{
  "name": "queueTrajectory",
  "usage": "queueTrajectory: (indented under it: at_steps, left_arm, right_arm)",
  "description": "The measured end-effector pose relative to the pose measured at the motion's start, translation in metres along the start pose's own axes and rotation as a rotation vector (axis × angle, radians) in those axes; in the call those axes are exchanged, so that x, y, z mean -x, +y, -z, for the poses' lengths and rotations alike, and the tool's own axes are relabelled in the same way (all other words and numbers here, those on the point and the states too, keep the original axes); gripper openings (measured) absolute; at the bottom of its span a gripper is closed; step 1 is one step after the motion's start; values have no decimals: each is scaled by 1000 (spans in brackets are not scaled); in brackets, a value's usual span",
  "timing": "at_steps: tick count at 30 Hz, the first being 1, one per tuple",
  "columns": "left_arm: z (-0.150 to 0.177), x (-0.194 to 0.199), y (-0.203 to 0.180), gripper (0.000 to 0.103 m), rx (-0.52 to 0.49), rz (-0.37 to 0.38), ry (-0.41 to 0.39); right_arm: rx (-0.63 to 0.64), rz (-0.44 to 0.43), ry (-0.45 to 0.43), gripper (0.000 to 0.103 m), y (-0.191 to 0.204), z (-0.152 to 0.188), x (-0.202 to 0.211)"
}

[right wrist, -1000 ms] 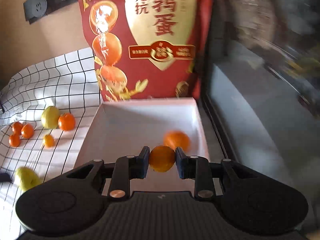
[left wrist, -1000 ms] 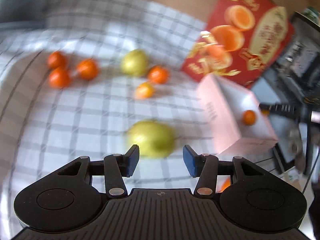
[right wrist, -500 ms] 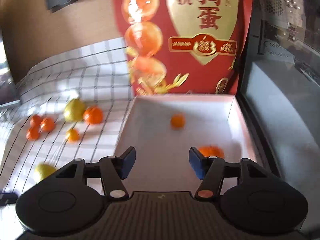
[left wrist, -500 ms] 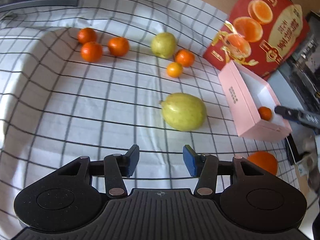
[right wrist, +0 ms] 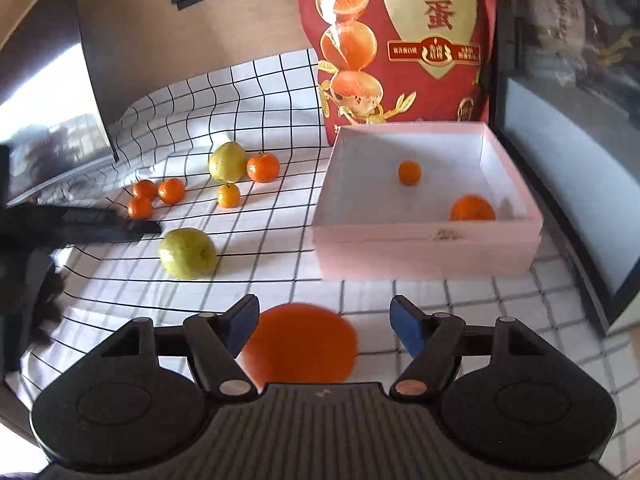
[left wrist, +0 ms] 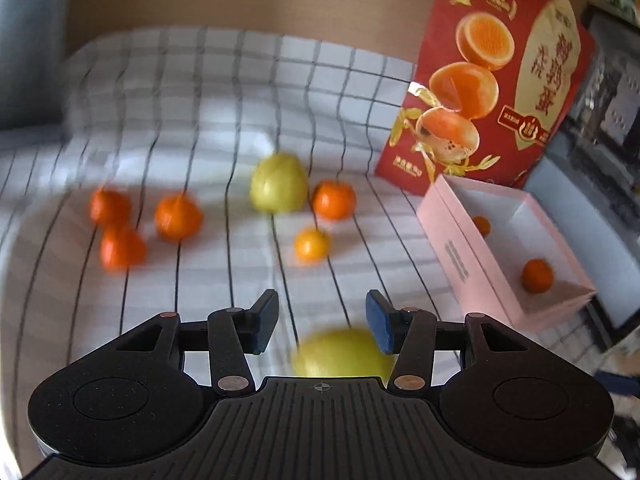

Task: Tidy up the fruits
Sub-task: 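Move right tool back to the large orange while left tool grasps another tangerine, then close the right tool around the large orange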

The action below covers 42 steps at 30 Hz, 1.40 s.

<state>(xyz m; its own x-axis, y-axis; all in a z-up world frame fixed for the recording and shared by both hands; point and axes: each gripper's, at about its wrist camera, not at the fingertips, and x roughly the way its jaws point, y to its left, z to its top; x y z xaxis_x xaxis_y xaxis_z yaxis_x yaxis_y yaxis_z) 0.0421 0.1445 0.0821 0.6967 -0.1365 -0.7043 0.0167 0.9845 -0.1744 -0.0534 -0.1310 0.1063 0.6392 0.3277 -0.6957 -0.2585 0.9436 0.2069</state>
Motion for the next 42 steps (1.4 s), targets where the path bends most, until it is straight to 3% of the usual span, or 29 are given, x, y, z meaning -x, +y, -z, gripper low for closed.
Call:
queueTrajectory:
  at_steps: [5, 10, 20, 28, 35, 42]
  left_arm:
    - [-36, -57, -8, 53, -115, -44, 61]
    - [-37, -103, -18, 53, -198, -75, 145]
    - [-35, -126, -22, 39, -230, -70, 167]
    - [-25, -95, -3, 39, -151, -28, 137]
    - [-12, -15, 9, 39, -42, 20, 43]
    - [36, 41, -6, 39, -33, 111, 48]
  right_arm:
    - [21, 54, -21, 73, 9, 8, 8]
    - [20, 143, -49, 73, -3, 10, 26]
    - [-125, 267, -15, 73, -45, 32, 39]
    - [-127, 202, -6, 73, -39, 27, 29]
    - [-42, 83, 0, 73, -6, 13, -1]
    - [31, 35, 25, 75, 24, 11, -32]
